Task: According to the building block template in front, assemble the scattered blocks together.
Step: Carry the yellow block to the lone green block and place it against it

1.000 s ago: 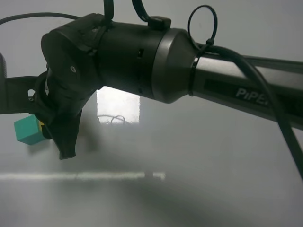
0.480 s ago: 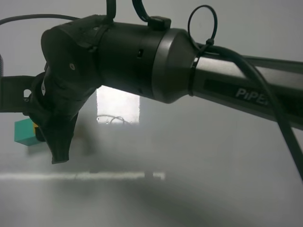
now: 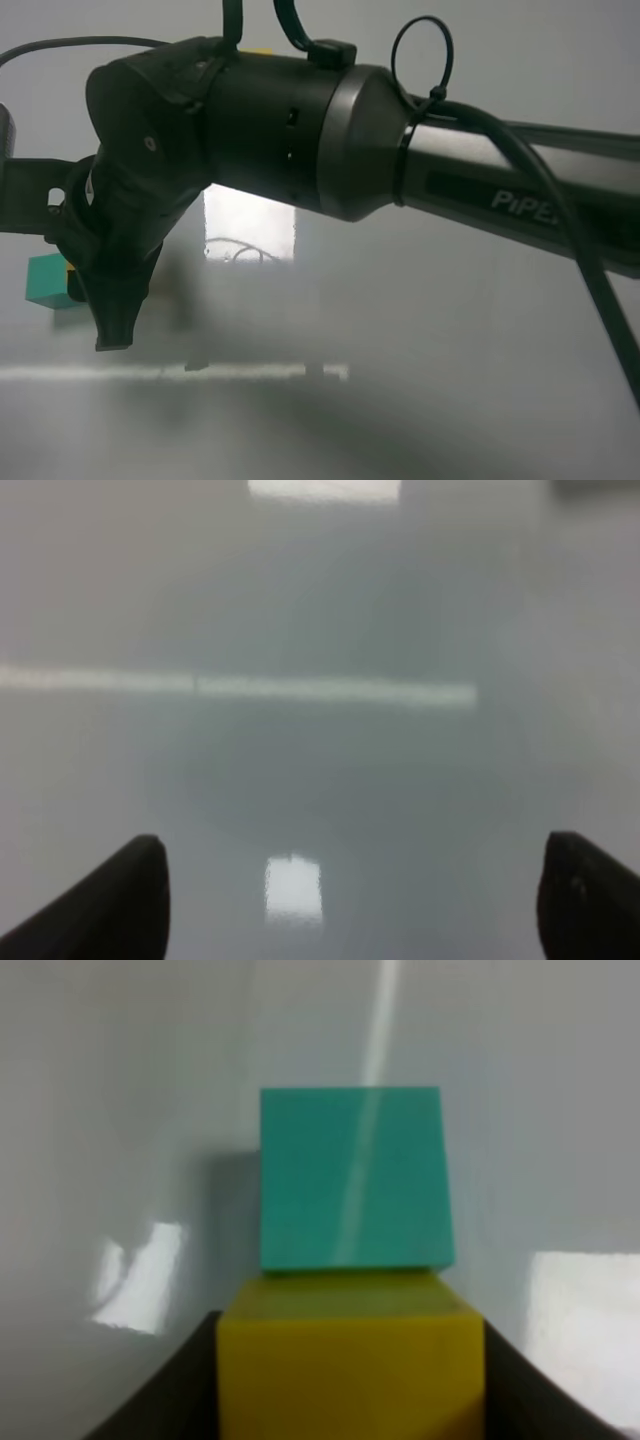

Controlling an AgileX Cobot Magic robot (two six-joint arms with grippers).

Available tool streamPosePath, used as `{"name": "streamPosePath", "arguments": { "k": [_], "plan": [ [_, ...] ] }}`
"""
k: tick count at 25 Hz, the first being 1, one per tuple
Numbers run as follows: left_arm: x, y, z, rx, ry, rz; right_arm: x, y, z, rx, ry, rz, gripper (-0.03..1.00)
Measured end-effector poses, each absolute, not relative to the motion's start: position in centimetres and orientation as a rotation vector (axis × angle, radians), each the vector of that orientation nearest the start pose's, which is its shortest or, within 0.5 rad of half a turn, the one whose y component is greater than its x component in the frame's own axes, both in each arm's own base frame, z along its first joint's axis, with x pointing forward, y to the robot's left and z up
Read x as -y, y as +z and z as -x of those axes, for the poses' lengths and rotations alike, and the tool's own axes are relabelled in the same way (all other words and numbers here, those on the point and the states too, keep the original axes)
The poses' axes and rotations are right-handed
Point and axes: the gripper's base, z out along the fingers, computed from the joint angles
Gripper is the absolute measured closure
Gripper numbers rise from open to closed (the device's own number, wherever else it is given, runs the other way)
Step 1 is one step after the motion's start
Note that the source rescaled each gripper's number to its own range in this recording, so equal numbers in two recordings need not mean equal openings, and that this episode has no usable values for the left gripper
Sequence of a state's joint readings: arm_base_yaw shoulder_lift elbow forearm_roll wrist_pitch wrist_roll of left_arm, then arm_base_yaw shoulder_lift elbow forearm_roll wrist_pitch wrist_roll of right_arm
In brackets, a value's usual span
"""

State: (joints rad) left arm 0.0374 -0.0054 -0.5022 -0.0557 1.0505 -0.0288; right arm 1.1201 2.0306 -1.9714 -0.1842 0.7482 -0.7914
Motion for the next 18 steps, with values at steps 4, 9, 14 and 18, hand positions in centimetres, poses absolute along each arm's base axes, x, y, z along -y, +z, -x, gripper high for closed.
{"name": "streamPosePath", "arguments": {
  "k": [4, 9, 14, 18],
  "plan": [
    [0.5, 27.9, 0.5, -2.025, -0.061, 0.065, -43.0, 31.7, -22.1, -1.268, -0.037, 1.921, 0.96],
    [0.5, 27.9, 0.5, -2.025, -0.061, 0.065, -43.4, 31.3, -22.2, -1.276, -0.026, 1.897, 0.96],
    [0.5, 27.9, 0.5, -2.025, -0.061, 0.065, -43.4, 31.5, -22.4, -1.272, -0.041, 1.871, 0.96],
    [0.5, 27.9, 0.5, -2.025, -0.061, 0.065, -43.4, 31.5, -22.4, -1.272, -0.044, 1.867, 0.96]
  ]
}}
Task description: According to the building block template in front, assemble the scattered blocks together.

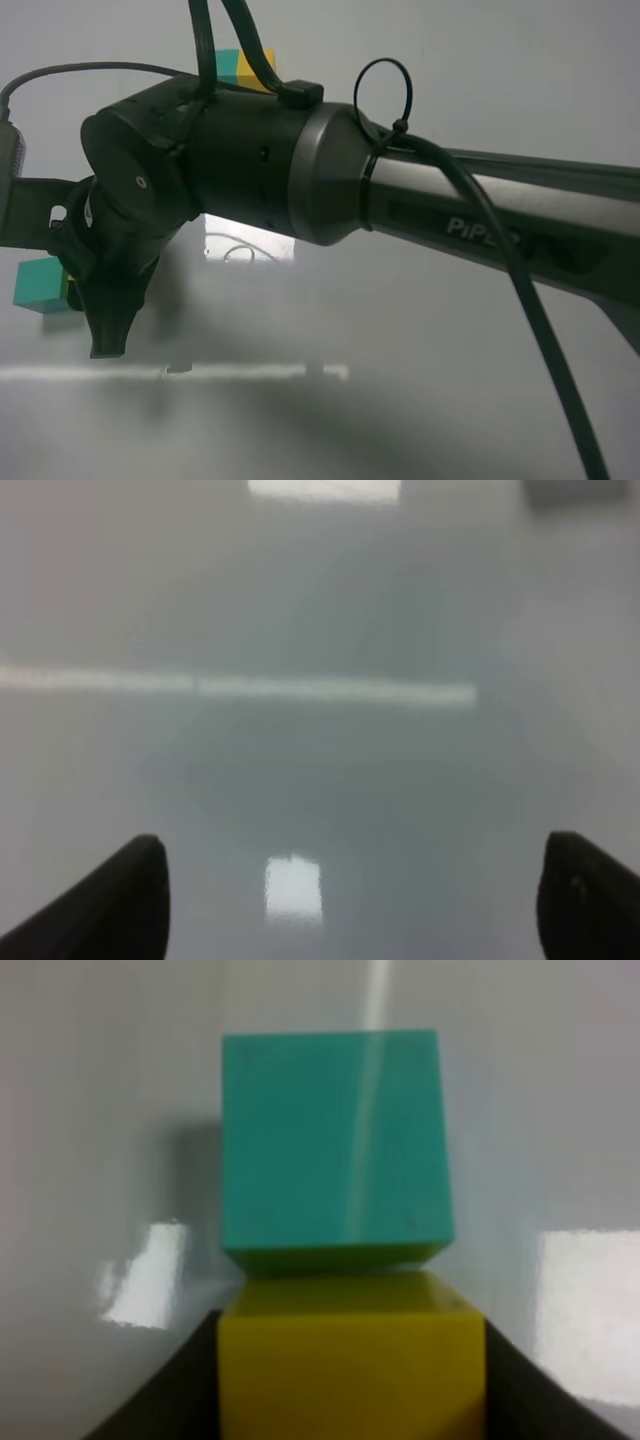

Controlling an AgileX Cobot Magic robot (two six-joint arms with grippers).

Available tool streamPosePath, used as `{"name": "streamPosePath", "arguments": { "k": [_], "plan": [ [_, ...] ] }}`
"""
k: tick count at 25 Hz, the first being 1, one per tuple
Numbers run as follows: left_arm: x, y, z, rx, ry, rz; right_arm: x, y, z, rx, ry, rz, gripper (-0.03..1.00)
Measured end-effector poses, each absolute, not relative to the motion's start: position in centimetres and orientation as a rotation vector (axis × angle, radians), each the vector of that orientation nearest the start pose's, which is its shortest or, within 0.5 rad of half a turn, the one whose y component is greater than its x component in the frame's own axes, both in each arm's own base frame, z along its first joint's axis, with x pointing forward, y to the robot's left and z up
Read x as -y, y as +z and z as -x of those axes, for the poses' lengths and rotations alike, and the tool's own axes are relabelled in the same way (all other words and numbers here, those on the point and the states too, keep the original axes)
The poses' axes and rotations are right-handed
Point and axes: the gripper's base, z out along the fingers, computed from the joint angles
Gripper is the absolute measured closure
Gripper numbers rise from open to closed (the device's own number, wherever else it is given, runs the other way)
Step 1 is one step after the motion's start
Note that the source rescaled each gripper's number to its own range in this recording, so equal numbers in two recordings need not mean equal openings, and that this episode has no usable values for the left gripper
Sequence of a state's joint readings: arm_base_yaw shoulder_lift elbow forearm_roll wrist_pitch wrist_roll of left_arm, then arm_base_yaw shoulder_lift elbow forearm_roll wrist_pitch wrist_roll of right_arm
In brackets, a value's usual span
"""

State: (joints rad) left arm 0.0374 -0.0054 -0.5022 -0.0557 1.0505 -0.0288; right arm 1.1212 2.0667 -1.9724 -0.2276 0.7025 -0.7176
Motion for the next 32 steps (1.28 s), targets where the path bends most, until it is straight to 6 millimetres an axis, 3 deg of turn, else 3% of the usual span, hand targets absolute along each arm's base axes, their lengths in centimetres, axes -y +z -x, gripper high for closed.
{"name": "streamPosePath", "arguments": {
  "k": [12, 13, 17, 19, 23, 32],
  "plan": [
    [0.5, 27.9, 0.5, -2.025, -0.060, 0.064, -43.4, 31.5, -22.4, -1.282, -0.038, 1.867, 0.96],
    [0.5, 27.9, 0.6, -2.026, -0.060, 0.064, -43.4, 31.5, -22.4, -1.293, -0.030, 1.858, 0.91],
    [0.5, 27.9, 0.5, -2.025, -0.059, 0.061, -43.4, 31.5, -22.3, -1.331, 0.002, 1.847, 0.38],
    [0.5, 27.9, 0.5, -2.025, -0.060, 0.062, -43.5, 31.5, -22.2, -1.333, 0.015, 1.841, 0.24],
    [0.5, 27.9, 0.5, -2.025, -0.060, 0.062, -44.0, 32.0, -21.8, -1.291, 0.037, 1.812, 0.17],
    [0.5, 27.9, 0.5, -2.025, -0.060, 0.063, -44.6, 32.5, -21.5, -1.244, 0.065, 1.768, 0.17]
  ]
}}
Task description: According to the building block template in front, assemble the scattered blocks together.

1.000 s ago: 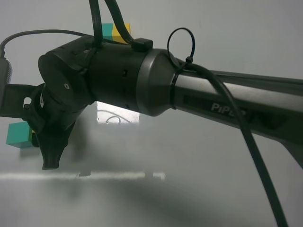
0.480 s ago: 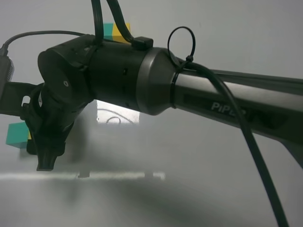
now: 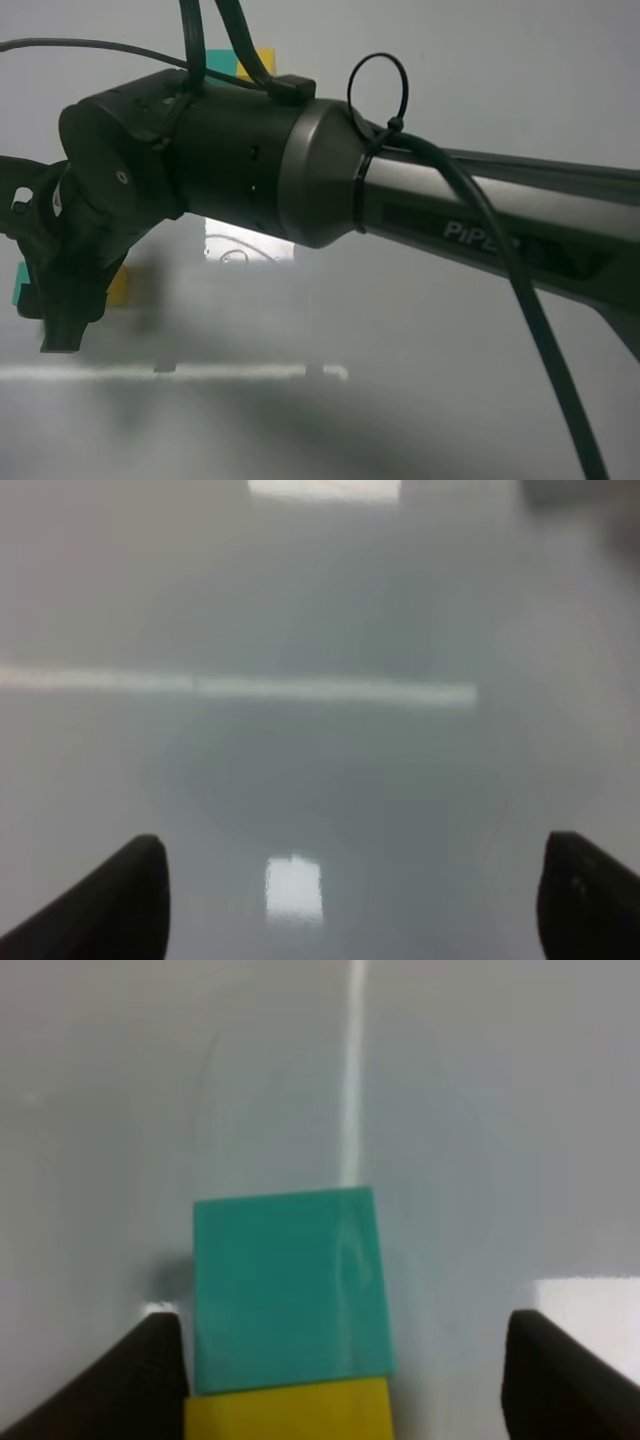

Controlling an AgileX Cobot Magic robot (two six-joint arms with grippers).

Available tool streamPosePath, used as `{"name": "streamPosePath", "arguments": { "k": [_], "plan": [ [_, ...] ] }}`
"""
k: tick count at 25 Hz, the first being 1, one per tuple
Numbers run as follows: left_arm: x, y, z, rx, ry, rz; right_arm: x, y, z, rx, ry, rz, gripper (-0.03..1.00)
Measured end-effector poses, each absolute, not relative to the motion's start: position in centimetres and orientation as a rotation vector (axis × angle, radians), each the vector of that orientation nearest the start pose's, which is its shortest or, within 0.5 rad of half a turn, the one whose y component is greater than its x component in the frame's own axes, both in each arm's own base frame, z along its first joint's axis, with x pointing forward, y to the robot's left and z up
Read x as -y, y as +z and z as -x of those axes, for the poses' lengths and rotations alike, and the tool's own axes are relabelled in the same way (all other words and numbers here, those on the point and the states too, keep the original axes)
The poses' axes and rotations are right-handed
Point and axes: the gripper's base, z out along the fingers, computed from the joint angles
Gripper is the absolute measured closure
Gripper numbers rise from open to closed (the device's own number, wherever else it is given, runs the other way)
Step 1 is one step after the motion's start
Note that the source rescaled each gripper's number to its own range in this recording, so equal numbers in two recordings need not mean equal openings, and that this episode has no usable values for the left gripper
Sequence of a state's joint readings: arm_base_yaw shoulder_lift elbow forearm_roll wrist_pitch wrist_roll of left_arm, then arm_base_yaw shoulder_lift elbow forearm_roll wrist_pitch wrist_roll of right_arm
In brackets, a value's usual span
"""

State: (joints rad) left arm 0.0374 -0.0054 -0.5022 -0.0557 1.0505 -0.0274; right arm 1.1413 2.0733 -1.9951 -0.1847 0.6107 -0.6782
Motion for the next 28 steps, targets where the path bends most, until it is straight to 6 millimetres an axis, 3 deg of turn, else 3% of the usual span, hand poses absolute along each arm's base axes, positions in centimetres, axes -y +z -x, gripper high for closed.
{"name": "streamPosePath", "arguments": {
  "k": [9, 11, 14, 16, 17, 28],
  "plan": [
    [0.5, 27.9, 0.5, -2.025, -0.060, 0.063, -45.0, 31.4, -21.7, -1.261, 0.062, 1.786, 0.18],
    [0.5, 27.9, 0.5, -2.025, -0.060, 0.063, -45.1, 31.1, -21.7, -1.265, 0.057, 1.795, 0.23],
    [0.5, 27.9, 0.5, -2.025, -0.060, 0.063, -45.2, 30.6, -21.8, -1.273, 0.052, 1.806, 0.46],
    [0.5, 27.9, 0.5, -2.025, -0.060, 0.063, -45.3, 30.4, -21.9, -1.274, 0.048, 1.811, 0.74],
    [0.5, 27.9, 0.5, -2.025, -0.060, 0.063, -45.3, 30.4, -21.9, -1.274, 0.046, 1.811, 0.95],
    [0.5, 27.9, 0.5, -2.025, -0.060, 0.063, -44.8, 31.0, -21.8, -1.284, 0.024, 1.808, 0.97]
  ]
}}
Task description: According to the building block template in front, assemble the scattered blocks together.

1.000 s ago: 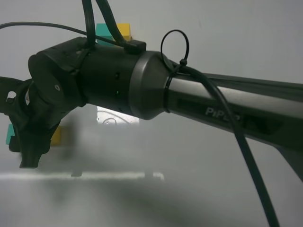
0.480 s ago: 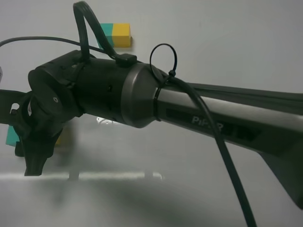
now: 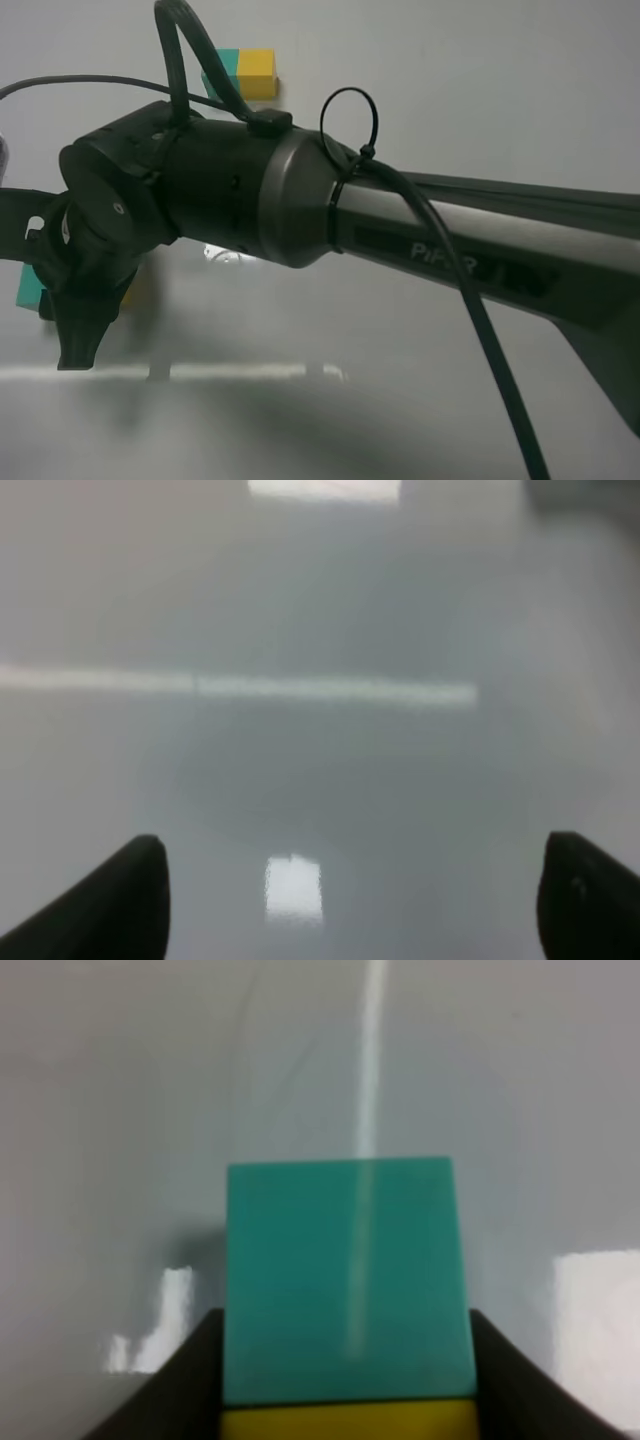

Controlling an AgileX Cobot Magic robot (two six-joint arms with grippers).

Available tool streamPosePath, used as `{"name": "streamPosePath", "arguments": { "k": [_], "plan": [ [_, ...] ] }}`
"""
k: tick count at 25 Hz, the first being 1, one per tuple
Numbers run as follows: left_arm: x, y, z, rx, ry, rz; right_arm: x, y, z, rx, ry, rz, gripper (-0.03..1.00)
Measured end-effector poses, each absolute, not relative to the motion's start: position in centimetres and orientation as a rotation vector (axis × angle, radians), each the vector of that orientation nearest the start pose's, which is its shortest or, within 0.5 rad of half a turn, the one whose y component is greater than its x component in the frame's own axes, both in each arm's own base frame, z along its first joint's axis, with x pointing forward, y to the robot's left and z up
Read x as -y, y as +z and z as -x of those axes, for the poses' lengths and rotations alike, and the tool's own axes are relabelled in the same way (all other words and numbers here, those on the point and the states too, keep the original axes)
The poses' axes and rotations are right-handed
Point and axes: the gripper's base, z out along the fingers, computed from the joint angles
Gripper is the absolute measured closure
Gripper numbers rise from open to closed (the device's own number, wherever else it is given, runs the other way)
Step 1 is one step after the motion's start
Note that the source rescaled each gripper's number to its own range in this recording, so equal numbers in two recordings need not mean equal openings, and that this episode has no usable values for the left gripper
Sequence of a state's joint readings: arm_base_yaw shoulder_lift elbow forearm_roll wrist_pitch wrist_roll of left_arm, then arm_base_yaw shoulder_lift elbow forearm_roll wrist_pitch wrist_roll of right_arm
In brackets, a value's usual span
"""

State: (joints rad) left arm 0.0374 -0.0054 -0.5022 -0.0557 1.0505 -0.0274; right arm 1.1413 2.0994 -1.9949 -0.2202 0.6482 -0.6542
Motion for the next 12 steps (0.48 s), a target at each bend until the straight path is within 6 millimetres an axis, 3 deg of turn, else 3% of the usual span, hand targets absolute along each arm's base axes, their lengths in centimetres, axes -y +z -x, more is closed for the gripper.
{"name": "streamPosePath", "arguments": {
  "k": [2, 8, 12],
  "plan": [
    [0.5, 27.9, 0.5, -2.025, -0.060, 0.063, -44.2, 32.4, -21.7, -1.278, 0.021, 1.787, 0.97],
    [0.5, 27.9, 0.5, -2.025, -0.060, 0.063, -40.6, 39.5, -21.1, -1.201, -0.021, 1.656, 0.97],
    [0.5, 27.9, 0.5, -2.025, -0.060, 0.063, -37.9, 41.3, -23.2, -1.245, -0.063, 1.590, 0.97]
  ]
}}
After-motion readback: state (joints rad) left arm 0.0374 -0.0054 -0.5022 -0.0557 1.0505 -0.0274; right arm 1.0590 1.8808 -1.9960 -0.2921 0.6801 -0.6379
